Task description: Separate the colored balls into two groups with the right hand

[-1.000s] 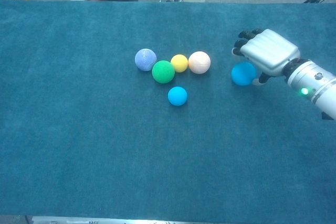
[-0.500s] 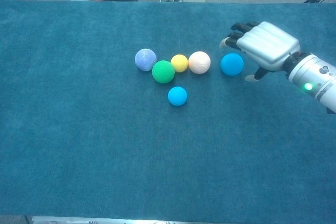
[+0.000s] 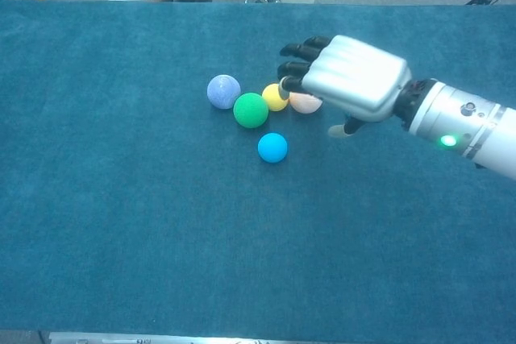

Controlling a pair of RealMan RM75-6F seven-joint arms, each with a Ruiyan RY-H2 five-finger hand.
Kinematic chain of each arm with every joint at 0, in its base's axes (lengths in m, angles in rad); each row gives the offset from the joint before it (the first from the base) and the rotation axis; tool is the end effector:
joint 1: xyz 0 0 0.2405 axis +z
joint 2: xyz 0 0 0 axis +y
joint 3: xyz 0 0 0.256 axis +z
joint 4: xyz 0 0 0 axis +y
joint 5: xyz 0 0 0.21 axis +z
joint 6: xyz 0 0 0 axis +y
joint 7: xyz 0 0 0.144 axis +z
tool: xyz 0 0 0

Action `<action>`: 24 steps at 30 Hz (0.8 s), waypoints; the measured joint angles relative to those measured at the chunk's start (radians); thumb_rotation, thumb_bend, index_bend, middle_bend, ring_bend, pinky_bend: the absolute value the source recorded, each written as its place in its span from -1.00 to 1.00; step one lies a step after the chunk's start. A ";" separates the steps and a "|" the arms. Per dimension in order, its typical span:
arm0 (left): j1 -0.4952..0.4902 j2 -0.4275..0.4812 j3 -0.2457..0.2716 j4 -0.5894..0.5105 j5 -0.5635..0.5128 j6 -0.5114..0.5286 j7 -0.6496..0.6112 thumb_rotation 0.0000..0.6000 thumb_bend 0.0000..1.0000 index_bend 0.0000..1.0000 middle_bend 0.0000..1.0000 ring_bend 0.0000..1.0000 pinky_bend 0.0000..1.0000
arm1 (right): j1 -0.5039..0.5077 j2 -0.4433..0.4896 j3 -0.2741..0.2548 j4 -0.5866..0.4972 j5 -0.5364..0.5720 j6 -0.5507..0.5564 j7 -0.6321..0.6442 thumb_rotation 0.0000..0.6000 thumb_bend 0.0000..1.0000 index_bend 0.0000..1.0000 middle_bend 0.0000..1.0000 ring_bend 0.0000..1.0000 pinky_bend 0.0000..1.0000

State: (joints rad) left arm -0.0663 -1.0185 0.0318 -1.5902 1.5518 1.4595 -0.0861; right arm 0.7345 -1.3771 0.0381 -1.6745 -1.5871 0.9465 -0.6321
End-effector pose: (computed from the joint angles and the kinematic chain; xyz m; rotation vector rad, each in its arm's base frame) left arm -0.3277 0.1579 0.1778 -1.4735 -0.9479 -0.8150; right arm -0.1183 -0.2791 0.0012 2.2857 -0.1549 0.8492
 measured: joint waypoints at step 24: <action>0.025 0.014 0.006 0.008 0.000 0.022 -0.023 1.00 -0.11 -0.44 -0.56 -0.58 -0.61 | 0.103 -0.197 0.008 0.169 0.071 -0.151 -0.168 1.00 -1.00 -0.30 -0.52 -0.82 -0.61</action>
State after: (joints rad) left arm -0.0414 -1.0048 0.0376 -1.5819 1.5514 1.4813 -0.1087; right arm 0.8378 -1.5743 0.0458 -1.5058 -1.5159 0.7957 -0.7997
